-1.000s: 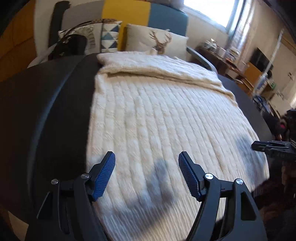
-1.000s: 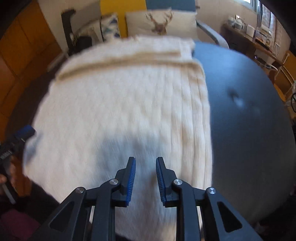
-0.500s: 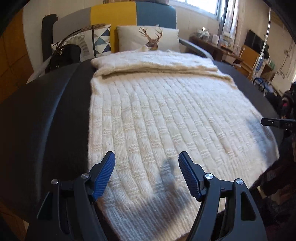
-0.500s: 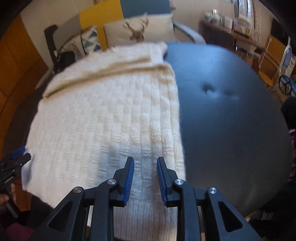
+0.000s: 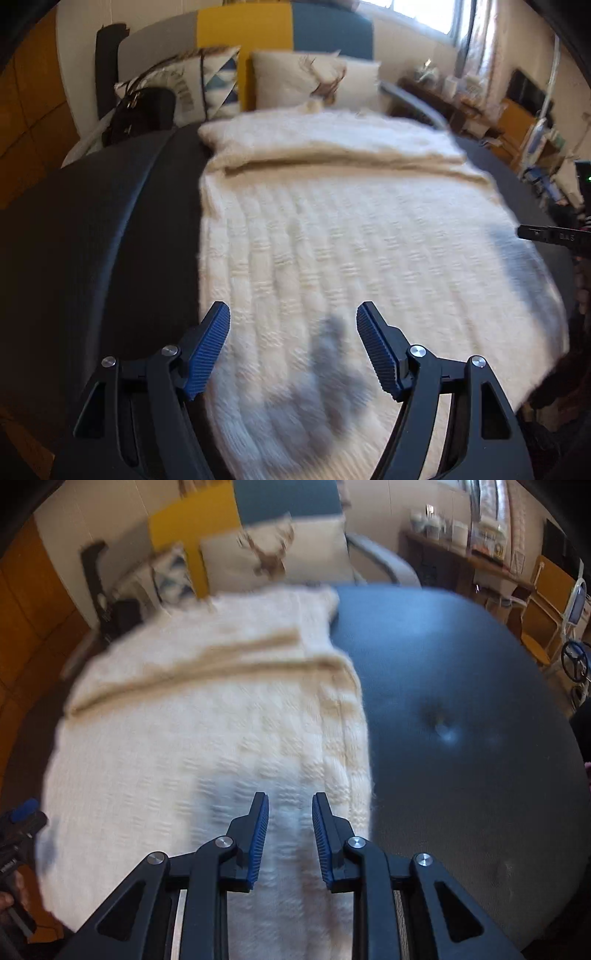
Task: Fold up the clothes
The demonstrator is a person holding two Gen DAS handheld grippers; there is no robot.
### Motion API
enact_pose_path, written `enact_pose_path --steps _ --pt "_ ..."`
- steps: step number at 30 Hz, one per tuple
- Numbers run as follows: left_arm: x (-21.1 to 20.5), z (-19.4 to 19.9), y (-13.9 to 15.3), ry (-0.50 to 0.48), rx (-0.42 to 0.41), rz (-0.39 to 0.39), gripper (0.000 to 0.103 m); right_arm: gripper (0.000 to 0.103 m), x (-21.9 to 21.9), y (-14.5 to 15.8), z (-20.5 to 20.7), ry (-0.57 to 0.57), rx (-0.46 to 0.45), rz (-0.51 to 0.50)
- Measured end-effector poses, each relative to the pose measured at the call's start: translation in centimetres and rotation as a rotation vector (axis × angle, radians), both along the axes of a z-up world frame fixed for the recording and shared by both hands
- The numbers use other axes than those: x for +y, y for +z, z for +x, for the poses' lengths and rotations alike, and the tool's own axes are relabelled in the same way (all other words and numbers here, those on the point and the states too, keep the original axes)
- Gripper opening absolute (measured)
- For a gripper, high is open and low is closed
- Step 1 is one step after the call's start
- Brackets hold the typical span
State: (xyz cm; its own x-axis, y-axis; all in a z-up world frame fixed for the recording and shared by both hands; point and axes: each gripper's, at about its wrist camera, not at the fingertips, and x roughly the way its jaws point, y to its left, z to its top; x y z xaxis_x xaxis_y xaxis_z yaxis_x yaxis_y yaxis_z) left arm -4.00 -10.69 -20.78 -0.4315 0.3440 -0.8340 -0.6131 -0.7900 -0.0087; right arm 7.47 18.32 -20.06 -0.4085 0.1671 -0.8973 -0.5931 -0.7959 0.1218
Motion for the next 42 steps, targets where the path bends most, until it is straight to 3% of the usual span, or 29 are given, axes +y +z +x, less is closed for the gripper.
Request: enact_pose_path --steps 4,9,10,12,13,14,15,19,22,24,27,29,31,36,39,42 --pt "-0.9 0.0 -0.3 -0.006 -0.009 0.012 0.077 0.023 0.2 -0.3 0.2 0.044 -0.025 0.007" --pt "1.1 -1.9 2.7 -0.012 0.034 0.113 0.076 0.023 3.5 2.8 -2.8 0.037 0.1 0.046" --pt "2.1 -2.8 2.8 -0.017 0.043 0.109 0.077 0.023 4.4 2.7 -3.5 0.036 0.116 0.026" --pt "3.9 -4.6 1.9 -0.029 0.042 0.06 0.076 0.022 6.5 0.7 -4.9 0.033 0.132 -0.111" --pt "4.6 -5.3 0.7 -0.024 0.039 0.002 0.076 0.022 7.2 -0.6 -5.0 -0.002 0.08 -0.096" --pt "5.2 -6.1 -0.5 -0.019 0.037 -0.055 0.076 0.006 7.9 -1.8 -5.0 -0.036 0.037 -0.085" --pt "5.3 -6.5 -1.3 -0.015 0.036 -0.075 0.079 0.006 8.2 -1.8 -4.2 -0.054 0.066 -0.107" --pt "4.2 -6.4 -1.3 -0.021 0.025 -0.02 0.08 0.011 8.6 -1.1 -2.4 -0.08 0.127 -0.15" --pt "4.3 -7.2 0.2 -0.023 0.055 0.04 0.08 0.014 8.3 0.9 -3.4 -0.045 0.163 -0.086" --pt "5.3 -8.2 0.5 -0.017 0.089 0.031 0.08 0.015 8.4 0.8 -4.8 -0.036 0.123 -0.045" --pt "6.1 -10.5 -1.3 0.008 0.076 -0.041 0.08 0.012 8.9 -1.4 -6.2 -0.061 -0.008 0.101" --pt "5.9 -11.7 -2.6 0.026 0.05 -0.071 0.081 0.015 8.2 -1.2 -6.3 -0.033 -0.03 0.136" --pt "5.3 -11.5 -1.8 0.025 0.054 -0.024 0.081 0.015 7.3 -0.4 -6.4 0.024 -0.061 0.136" --pt "6.2 -11.9 2.5 0.007 0.139 0.127 0.081 0.019 7.7 3.7 -8.2 0.05 0.096 0.119" --pt "9.0 -13.8 2.5 0.004 0.171 0.072 0.081 0.02 9.5 2.0 -10.9 0.046 0.103 0.069" --pt "11.5 -16.9 -1.6 0.023 0.096 -0.087 0.082 0.02 10.6 -1.6 -12.4 0.025 0.025 0.092"
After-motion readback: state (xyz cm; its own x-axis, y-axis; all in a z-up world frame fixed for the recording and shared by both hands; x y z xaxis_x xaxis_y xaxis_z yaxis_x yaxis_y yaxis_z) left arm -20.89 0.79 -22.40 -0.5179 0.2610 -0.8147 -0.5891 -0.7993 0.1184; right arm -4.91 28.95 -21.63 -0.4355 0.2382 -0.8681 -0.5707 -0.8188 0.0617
